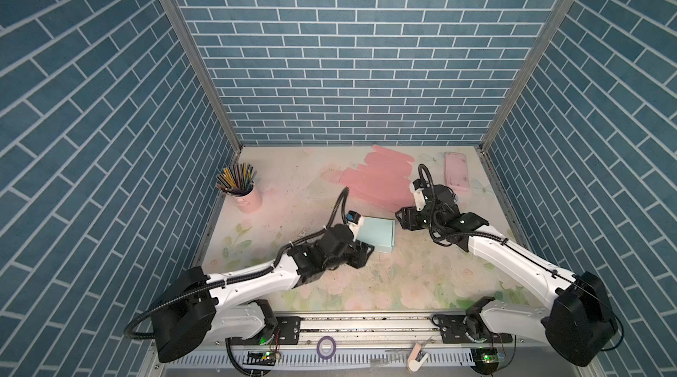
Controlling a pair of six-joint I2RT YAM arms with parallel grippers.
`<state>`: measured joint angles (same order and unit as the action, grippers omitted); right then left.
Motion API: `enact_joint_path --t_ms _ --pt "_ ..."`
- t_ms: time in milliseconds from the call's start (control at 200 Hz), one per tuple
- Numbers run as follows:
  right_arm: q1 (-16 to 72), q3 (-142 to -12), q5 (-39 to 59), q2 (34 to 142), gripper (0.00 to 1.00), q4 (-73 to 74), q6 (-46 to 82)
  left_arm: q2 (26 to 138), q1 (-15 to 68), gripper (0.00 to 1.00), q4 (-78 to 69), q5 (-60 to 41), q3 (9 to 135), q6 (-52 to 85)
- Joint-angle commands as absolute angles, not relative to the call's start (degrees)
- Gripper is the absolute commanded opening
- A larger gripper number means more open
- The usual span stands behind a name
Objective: Fold the paper box
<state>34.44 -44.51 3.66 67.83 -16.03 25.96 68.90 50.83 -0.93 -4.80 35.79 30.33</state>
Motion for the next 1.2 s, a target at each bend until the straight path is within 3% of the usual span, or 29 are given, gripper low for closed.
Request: enact_joint_path --t_ms 0,200,480,1195 --pt "35.8 -39.5 6.5 64.4 0.73 -14.8 35.4 69.0 43.4 0.66 7.3 -10.5 38.0 25.3" --pt "36.9 -34.9 8.2 63.6 0.77 -10.3 39.7 77.8 34.8 0.81 1.9 -19.3 40.5 23.2" --pt "37.0 -35.1 10.9 71.2 0.77 -2.3 40.7 89.5 34.0 0.81 -6.6 -22.9 43.1 25.3" --pt "43.0 -46.1 12.1 89.2 0.73 3.4 39.1 90.4 31.9 0.51 -9.0 -23.7 42.0 26.4"
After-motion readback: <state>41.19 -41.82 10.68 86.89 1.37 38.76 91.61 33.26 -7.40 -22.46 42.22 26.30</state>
